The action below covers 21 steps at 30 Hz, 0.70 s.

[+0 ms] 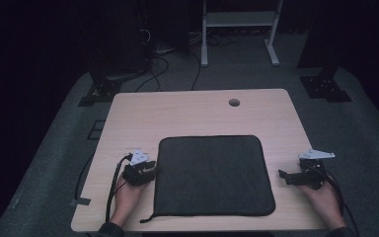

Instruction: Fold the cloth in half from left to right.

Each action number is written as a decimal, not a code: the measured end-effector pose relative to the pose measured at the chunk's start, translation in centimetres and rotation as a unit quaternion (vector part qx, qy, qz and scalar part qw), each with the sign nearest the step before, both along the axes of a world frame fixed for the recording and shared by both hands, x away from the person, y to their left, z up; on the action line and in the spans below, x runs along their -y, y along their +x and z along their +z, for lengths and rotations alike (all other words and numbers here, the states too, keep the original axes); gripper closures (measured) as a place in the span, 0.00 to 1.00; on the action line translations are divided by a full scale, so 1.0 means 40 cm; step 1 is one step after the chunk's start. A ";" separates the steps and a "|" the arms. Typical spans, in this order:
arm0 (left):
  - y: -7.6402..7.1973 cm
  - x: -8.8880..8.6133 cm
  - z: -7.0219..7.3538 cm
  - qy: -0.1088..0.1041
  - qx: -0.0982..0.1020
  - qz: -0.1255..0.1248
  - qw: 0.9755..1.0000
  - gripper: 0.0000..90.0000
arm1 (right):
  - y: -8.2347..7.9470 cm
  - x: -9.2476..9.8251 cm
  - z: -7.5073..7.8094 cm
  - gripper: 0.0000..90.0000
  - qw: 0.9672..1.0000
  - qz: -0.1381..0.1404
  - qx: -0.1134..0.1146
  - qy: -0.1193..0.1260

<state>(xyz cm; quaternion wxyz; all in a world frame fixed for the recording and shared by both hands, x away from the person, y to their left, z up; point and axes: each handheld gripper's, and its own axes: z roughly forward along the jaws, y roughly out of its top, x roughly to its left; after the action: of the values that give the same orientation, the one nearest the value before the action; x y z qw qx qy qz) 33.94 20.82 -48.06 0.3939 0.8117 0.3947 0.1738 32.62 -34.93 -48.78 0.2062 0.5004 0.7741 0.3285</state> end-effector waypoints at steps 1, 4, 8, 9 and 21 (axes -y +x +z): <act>-0.001 0.000 0.000 -0.004 -0.004 0.001 1.000 0.76 | 0.000 0.000 0.000 0.02 1.000 0.000 0.000 0.000; 0.001 -0.004 0.000 -0.019 -0.014 0.002 1.000 0.86 | 0.000 0.000 0.000 0.02 1.000 0.000 -0.001 0.000; 0.005 -0.010 -0.002 -0.041 -0.034 0.002 0.999 0.97 | 0.000 0.000 0.000 0.02 1.000 -0.001 -0.001 0.001; 0.005 -0.010 -0.002 -0.042 -0.035 0.002 0.998 0.97 | 0.000 0.000 0.000 0.02 1.000 0.000 -0.001 0.000; 0.004 -0.031 0.010 -0.047 -0.043 -0.004 0.998 0.98 | 0.000 -0.001 0.000 0.02 1.000 0.001 -0.001 0.000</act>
<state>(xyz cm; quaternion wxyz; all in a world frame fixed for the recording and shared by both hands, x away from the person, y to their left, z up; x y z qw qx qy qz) 34.09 22.04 -47.67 0.4146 0.8008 0.4157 0.1182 32.60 -34.90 -48.77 0.2052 0.4999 0.7746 0.3288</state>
